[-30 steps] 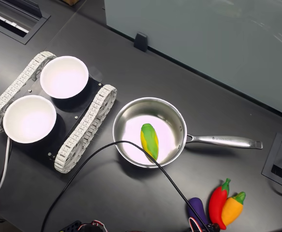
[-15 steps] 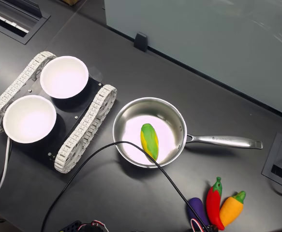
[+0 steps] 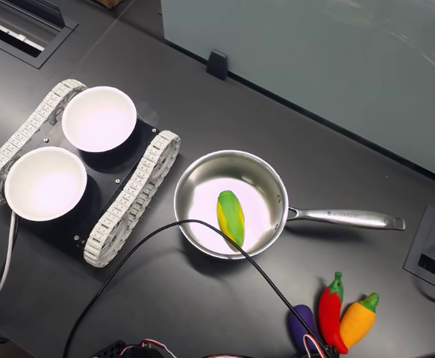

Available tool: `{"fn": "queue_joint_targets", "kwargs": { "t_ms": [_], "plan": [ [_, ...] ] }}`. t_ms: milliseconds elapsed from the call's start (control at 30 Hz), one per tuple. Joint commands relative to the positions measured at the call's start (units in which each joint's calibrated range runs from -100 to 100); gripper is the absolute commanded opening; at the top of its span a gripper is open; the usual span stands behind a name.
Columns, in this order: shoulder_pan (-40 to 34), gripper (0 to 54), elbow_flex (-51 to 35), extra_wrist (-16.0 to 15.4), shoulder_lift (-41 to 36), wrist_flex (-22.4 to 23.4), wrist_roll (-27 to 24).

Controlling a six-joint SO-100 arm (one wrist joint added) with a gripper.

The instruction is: Pick up the brinjal and place them in the pan

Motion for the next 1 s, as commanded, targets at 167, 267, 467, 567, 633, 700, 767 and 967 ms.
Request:
{"fn": "queue_joint_targets", "kwargs": {
  "t_ms": [167,267,467,567,633,700,767,967],
  "plan": [
    [-7.48,24.7,-4.89,1.25,3.72,4.92,1.12],
    [-7.71,24.4,-5.71,1.59,4.23,5.35,0.93],
    [-7.13,23.8,-4.34,1.59,3.3,4.75,0.73],
    [-5.76,27.1,-2.8,1.84,2.04,3.47,-0.24],
    [-4.73,29.2,-1.16,2.6,0.86,2.19,-1.03],
    [-4.04,30.1,-0.07,3.94,-0.16,0.83,-1.76],
    [-3.12,30.4,0.84,4.28,-1.51,0.57,-1.71],
    [-2.09,30.4,4.2,4.36,-5.22,0.74,-2.1]
  ]
}}
